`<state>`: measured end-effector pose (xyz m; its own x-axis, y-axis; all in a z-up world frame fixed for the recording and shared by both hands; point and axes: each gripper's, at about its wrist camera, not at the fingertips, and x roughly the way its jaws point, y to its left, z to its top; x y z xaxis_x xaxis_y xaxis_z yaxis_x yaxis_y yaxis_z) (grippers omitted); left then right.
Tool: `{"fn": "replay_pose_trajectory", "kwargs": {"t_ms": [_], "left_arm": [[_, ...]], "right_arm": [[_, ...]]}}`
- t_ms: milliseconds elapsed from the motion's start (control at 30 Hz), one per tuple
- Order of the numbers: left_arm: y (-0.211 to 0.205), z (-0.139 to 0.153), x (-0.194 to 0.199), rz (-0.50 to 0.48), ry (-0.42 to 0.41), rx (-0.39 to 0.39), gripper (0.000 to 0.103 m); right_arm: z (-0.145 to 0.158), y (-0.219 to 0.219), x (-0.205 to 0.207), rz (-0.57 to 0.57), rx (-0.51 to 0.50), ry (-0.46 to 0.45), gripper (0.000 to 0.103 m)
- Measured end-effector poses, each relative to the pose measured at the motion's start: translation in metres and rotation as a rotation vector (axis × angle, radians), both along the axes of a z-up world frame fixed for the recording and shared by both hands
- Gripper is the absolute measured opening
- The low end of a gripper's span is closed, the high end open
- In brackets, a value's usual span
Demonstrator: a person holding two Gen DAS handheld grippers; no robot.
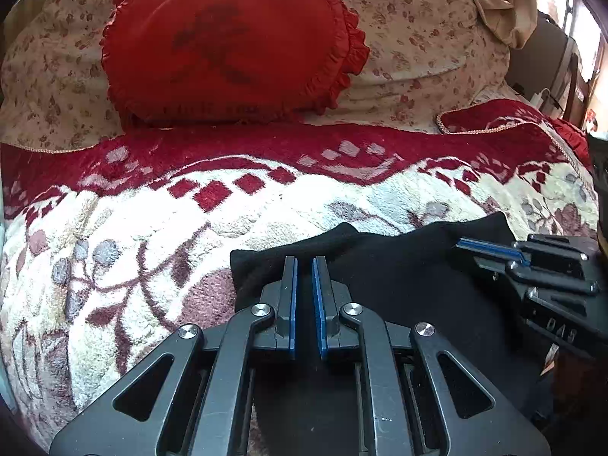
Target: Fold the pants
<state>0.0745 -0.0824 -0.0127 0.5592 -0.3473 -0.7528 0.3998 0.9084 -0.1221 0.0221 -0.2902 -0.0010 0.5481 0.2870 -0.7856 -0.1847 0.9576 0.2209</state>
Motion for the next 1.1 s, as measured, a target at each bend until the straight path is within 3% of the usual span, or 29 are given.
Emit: {"fn": "replay_pose_trajectory", "kwargs": {"t_ms": [200,233,300,367,467,567,700,733,800,933,1033,1100], "left_arm": [[0.001,0.0,0.001,0.001,0.006,0.0,0.009],[0.001,0.0,0.001,0.001,0.005,0.0,0.009],[0.0,0.0,0.001,-0.002,0.002,0.003,0.009],[-0.001,0.002,0.001,-0.008,0.002,0.016,0.009],[0.01,0.02,-0.004,-0.037,-0.011,-0.076,0.008],[0.023,0.048,-0.026,-0.136,-0.076,-0.161,0.009],[0.015,0.049,-0.046,-0.3,-0.017,-0.206,0.009],[0.008,0.043,-0.047,-0.322,0.0,-0.194,0.009],[-0.007,0.018,-0.034,-0.274,0.077,-0.103,0.008],[-0.011,0.008,-0.023,-0.241,0.122,-0.129,0.007],[-0.013,0.007,-0.025,-0.247,0.112,-0.119,0.007],[-0.013,0.006,-0.023,-0.243,0.12,-0.132,0.007]], "right_arm": [[0.027,-0.026,-0.027,-0.018,0.104,-0.139,0.002],[0.026,-0.029,-0.025,-0.043,0.076,-0.134,0.002],[-0.001,-0.036,-0.014,-0.089,-0.009,-0.025,0.002],[-0.008,-0.041,-0.009,-0.096,0.038,-0.027,0.002],[-0.009,-0.038,-0.007,-0.093,0.033,-0.027,0.002],[-0.01,-0.042,-0.008,-0.106,0.072,-0.022,0.002],[-0.009,-0.049,-0.013,-0.112,0.097,-0.029,0.002],[-0.008,-0.05,-0.015,-0.114,0.1,-0.033,0.002],[-0.007,-0.05,-0.018,-0.118,0.104,-0.045,0.002],[0.02,-0.051,-0.043,-0.117,0.119,-0.137,0.004],[0.05,-0.03,-0.081,-0.006,0.114,-0.267,0.005],[0.054,-0.01,-0.097,0.08,0.123,-0.291,0.005]]}}
